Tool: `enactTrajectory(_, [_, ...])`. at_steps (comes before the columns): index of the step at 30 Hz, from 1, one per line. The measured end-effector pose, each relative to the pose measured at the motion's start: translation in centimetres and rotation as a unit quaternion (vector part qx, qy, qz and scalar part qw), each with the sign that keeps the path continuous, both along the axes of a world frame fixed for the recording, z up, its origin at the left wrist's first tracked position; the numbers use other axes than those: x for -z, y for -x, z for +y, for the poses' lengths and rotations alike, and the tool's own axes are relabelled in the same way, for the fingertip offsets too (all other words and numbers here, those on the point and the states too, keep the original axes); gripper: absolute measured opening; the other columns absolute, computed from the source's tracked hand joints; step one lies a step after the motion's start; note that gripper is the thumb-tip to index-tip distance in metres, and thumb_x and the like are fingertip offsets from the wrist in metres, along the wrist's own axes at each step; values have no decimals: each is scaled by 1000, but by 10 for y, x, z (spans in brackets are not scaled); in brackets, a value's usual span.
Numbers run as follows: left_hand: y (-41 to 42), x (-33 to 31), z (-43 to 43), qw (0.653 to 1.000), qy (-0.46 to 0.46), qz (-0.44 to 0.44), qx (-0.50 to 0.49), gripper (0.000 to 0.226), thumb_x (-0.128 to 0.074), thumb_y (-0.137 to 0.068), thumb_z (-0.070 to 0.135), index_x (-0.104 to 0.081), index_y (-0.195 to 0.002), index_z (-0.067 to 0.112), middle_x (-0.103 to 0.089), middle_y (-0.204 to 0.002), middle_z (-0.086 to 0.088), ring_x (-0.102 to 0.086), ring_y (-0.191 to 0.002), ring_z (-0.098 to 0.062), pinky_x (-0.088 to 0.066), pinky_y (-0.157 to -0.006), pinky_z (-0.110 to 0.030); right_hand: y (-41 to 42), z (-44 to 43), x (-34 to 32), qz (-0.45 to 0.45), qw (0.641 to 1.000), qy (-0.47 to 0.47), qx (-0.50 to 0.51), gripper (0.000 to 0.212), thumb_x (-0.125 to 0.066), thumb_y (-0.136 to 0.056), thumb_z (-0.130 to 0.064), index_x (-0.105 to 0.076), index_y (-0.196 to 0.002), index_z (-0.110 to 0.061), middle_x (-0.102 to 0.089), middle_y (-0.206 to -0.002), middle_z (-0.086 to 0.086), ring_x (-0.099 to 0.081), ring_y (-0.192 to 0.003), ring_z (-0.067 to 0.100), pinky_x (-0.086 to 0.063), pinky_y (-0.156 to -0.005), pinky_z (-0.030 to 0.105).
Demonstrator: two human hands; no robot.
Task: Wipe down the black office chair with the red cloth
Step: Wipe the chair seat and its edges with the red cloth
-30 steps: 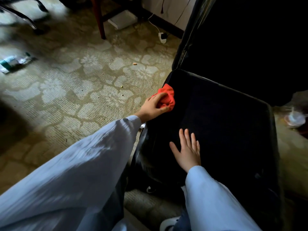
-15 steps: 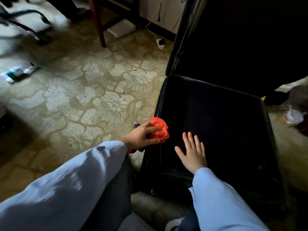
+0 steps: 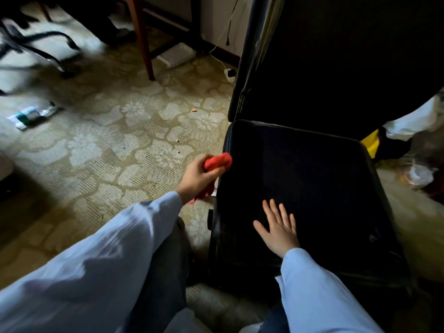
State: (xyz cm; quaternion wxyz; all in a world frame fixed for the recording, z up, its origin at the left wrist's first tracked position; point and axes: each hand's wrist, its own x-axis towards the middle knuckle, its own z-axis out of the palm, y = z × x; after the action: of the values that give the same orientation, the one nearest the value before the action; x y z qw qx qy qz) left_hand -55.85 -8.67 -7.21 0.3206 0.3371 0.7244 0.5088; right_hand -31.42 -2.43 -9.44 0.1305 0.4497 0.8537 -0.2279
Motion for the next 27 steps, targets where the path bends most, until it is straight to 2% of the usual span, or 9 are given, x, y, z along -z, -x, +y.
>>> enactTrajectory(1, [2, -1, 12, 1000, -9, 27, -1, 34, -72, -76, 35, -58, -102, 17, -57, -83, -6, -63, -71, -29, -49, -57, -39, 0, 0, 0, 0, 1000, 2, 0, 64, -28, -97, -51, 5, -149, -33, 11, -157, -10, 17, -143, 11, 14, -114, 37])
enactTrajectory(3, [4, -2, 41, 992, 0, 122, -10, 47, -64, -71, 46, -60, -106, 16, -49, -98, -6, -57, -91, -29, -48, -77, -41, 0, 1, 0, 3, 1000, 1, 0, 64, -29, -97, -51, 4, -149, -32, 11, -157, -10, 17, -143, 10, 13, -114, 36])
enactTrajectory(5, [2, -1, 68, 973, 38, 228, -7, 57, -58, -71, 55, -60, -111, 14, -49, -116, -11, -45, -110, -28, -36, -94, -39, -1, 2, 1, 8, 1000, -1, -1, 64, -29, -97, -51, 3, -149, -32, 11, -157, -10, 17, -143, 10, 14, -114, 36])
enactTrajectory(8, [-15, 17, 86, 927, 119, 338, 108, 52, -58, -82, 54, -53, -124, 25, -28, -152, -1, -21, -139, -24, -19, -106, -52, -2, 3, 2, -1, 1000, 0, -1, 64, -29, -97, -52, 4, -149, -33, 12, -157, -10, 16, -143, 10, 14, -113, 35])
enactTrajectory(10, [-26, 37, 83, 905, 132, 371, 163, 53, -55, -85, 54, -50, -132, 30, -17, -157, -2, -11, -144, -29, -11, -111, -55, -3, 3, 4, -11, 1000, -9, -4, 65, -25, -96, -56, 5, -149, -33, 11, -157, -10, 15, -143, 10, 13, -113, 35])
enactTrajectory(14, [-38, 37, 81, 909, 113, 376, 139, 51, -54, -87, 51, -52, -133, 29, -31, -151, -8, -21, -139, -32, -20, -110, -46, -5, 2, 8, -19, 999, -31, -10, 67, -18, -92, -60, 7, -148, -33, 11, -157, -10, 14, -144, 11, 12, -113, 35])
enactTrajectory(18, [-52, 30, 66, 880, 153, 418, 167, 47, -51, -89, 52, -53, -132, 32, -38, -145, -6, -26, -135, -30, -23, -106, -46, -7, 2, 9, -11, 999, -32, -17, 80, -4, -77, -69, 7, -148, -33, 12, -157, -10, 14, -144, 12, 13, -113, 35])
enactTrajectory(22, [-69, 34, 35, 846, 70, 483, 215, 46, -43, -80, 57, -70, -106, 30, -64, -109, -7, -58, -103, -34, -48, -85, -49, -11, 1, 5, 10, 1000, -15, -12, 69, -25, -95, -55, 9, -149, -29, 10, -158, -8, 15, -143, 10, 16, -112, 34])
enactTrajectory(27, [-81, 42, -10, 819, 10, 510, 262, 44, -42, -80, 58, -69, -104, 33, -62, -99, -1, -57, -96, -29, -51, -77, -44, -18, -1, -1, 43, 999, 3, 0, 78, -40, -95, -44, 13, -148, -23, 8, -158, -7, 16, -143, 7, 18, -112, 34])
